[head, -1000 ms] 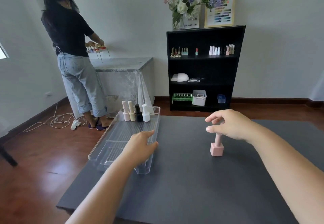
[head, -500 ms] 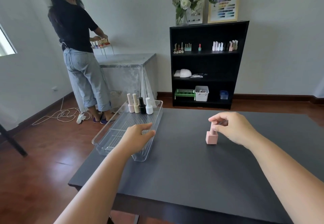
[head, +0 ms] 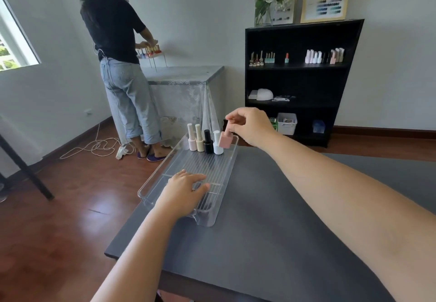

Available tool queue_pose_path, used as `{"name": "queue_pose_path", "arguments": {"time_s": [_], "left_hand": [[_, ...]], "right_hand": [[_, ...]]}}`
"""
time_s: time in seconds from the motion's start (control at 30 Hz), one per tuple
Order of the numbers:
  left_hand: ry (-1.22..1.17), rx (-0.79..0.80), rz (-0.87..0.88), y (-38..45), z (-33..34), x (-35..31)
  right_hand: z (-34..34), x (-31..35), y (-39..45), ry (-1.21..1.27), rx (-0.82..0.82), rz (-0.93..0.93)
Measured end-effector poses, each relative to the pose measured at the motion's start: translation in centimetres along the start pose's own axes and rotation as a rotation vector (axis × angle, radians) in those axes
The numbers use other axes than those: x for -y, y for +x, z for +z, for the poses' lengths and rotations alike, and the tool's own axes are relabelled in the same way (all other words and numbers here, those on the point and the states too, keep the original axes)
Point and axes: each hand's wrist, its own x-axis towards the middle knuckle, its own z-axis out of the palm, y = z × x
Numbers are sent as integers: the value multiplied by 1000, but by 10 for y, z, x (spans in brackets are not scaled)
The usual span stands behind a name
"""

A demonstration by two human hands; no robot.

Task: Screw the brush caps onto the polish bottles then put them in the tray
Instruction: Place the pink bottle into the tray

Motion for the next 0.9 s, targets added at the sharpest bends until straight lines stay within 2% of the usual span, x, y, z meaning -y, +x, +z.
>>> {"name": "queue_pose_path", "arguments": {"time_s": [0.1, 0.27, 0.53, 0.9], "left_hand": [[-24, -14, 1, 2, 4, 1], [-29, -42, -9, 5, 8, 1], [-45, -49, -1, 8, 7, 5], [-27, -79, -17, 8, 7, 1]], "right_hand": [[24, -21, 14, -76, 46, 72], [47, -48, 29, -123, 11, 154], [65, -55, 50, -184, 4, 145], [71, -66, 53, -93, 17, 160]]}}
